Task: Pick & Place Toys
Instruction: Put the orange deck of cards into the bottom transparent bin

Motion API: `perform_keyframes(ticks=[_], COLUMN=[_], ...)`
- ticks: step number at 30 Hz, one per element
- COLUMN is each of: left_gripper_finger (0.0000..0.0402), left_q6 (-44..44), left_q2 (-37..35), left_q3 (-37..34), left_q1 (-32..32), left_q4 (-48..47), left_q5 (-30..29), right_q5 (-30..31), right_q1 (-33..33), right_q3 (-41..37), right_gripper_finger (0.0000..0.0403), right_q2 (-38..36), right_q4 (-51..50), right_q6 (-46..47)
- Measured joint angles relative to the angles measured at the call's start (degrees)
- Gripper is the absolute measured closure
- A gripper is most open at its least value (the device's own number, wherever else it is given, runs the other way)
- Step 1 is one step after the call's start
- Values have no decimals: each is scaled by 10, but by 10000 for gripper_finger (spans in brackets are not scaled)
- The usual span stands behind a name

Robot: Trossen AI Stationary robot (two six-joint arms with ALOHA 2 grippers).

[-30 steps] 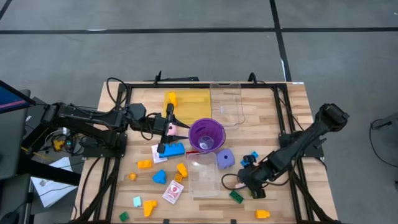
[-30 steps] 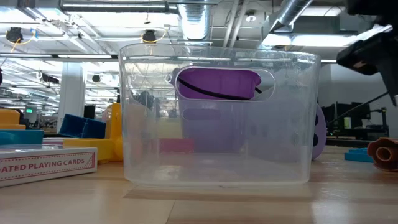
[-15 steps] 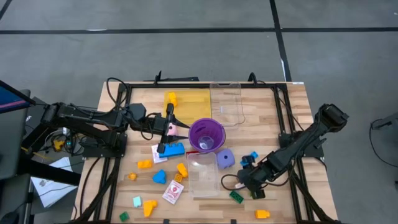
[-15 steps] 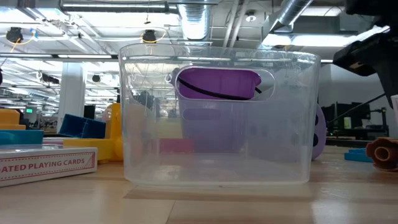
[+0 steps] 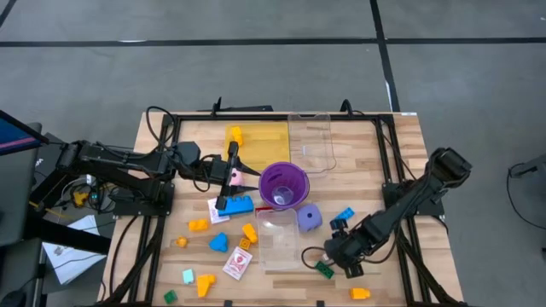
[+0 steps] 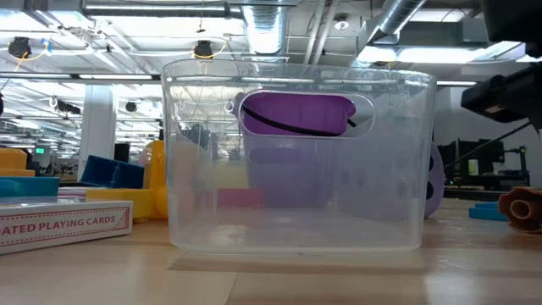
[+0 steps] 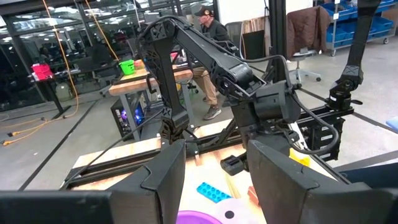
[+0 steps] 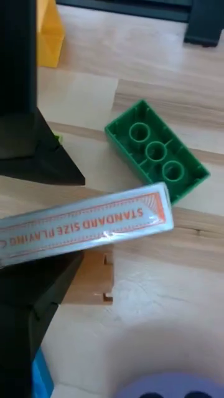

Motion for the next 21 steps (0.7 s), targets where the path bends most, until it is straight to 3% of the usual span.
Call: perform_keyframes(ticks=[18, 21], left_gripper_finger=[234, 234], left_q6=[0, 0], left_q2=[0, 0], left_q3=[0, 0], left_q1=[0, 0], left_q4=[0, 0], left_q5=[0, 0], right_q5=[21, 34], right_q1=[0, 4], right_q3=[1, 14], right_gripper_finger=[338, 341], right_q2=[-8, -10], right_q4=[-14, -34], right_q6=[-3, -5])
